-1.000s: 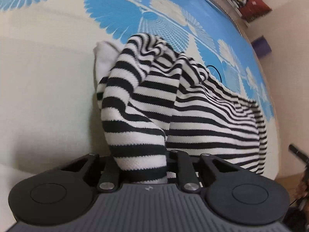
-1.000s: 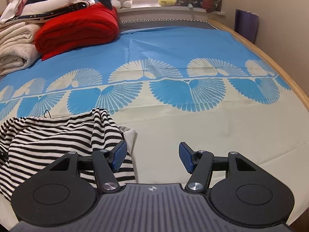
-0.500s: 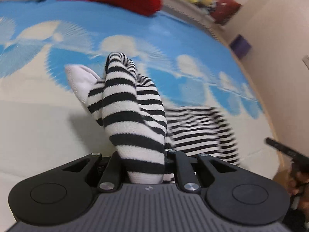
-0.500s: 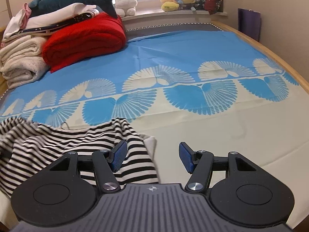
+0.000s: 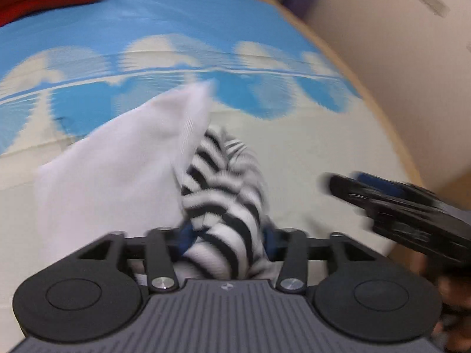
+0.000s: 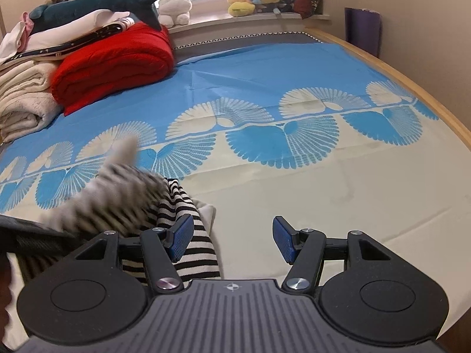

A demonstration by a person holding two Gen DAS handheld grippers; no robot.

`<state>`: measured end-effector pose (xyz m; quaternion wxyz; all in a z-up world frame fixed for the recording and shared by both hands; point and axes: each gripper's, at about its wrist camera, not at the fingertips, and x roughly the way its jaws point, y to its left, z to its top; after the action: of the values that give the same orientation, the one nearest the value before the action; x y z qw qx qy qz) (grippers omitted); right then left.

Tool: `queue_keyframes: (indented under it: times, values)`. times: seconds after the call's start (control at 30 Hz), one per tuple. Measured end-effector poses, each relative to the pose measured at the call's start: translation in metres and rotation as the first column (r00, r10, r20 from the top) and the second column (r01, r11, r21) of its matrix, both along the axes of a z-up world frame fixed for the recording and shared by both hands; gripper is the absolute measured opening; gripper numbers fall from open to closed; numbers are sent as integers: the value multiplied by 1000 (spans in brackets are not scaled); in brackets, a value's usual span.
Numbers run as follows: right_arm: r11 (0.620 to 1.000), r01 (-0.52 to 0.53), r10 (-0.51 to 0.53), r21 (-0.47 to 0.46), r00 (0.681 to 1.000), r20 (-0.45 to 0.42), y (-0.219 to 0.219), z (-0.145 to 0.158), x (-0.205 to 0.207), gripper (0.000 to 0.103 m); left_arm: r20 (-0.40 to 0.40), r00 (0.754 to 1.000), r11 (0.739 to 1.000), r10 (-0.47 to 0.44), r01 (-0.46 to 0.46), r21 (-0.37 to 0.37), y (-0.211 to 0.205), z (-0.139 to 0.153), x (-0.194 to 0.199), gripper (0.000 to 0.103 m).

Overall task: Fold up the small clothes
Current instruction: 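Release the bundle with the left gripper and reposition it, then grasp the white fabric corner with the right gripper and fold it over the stripes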

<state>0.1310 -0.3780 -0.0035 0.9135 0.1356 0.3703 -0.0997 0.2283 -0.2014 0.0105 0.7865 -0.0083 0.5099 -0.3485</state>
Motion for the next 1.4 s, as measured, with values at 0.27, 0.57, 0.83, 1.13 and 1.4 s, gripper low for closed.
queue_keyframes:
  times: [0.27, 0.57, 0.83, 1.13, 1.4]
  values:
    - [982, 15, -20, 188, 999, 27, -9, -4, 7, 61, 6, 993, 958, 119, -113, -264, 93, 48, 9, 64]
    - [915, -109, 161, 389, 982, -104, 44, -40, 36, 61, 218, 959, 984, 180, -171, -59, 149, 49, -32, 53]
    - [895, -218, 298, 389, 941, -158, 72, -50, 35, 1, 184, 978, 989, 98, -117, 92, 130, 14, -42, 43]
    - [907, -65, 65, 415, 998, 16, -27, -17, -36, 0, 43, 998, 997, -36, 32, 76, 103, -12, -39, 44]
    - [952, -88, 158, 293, 962, -223, -5, -65, -16, 0, -15, 990, 951, -139, 138, 278, 71, -65, -45, 50]
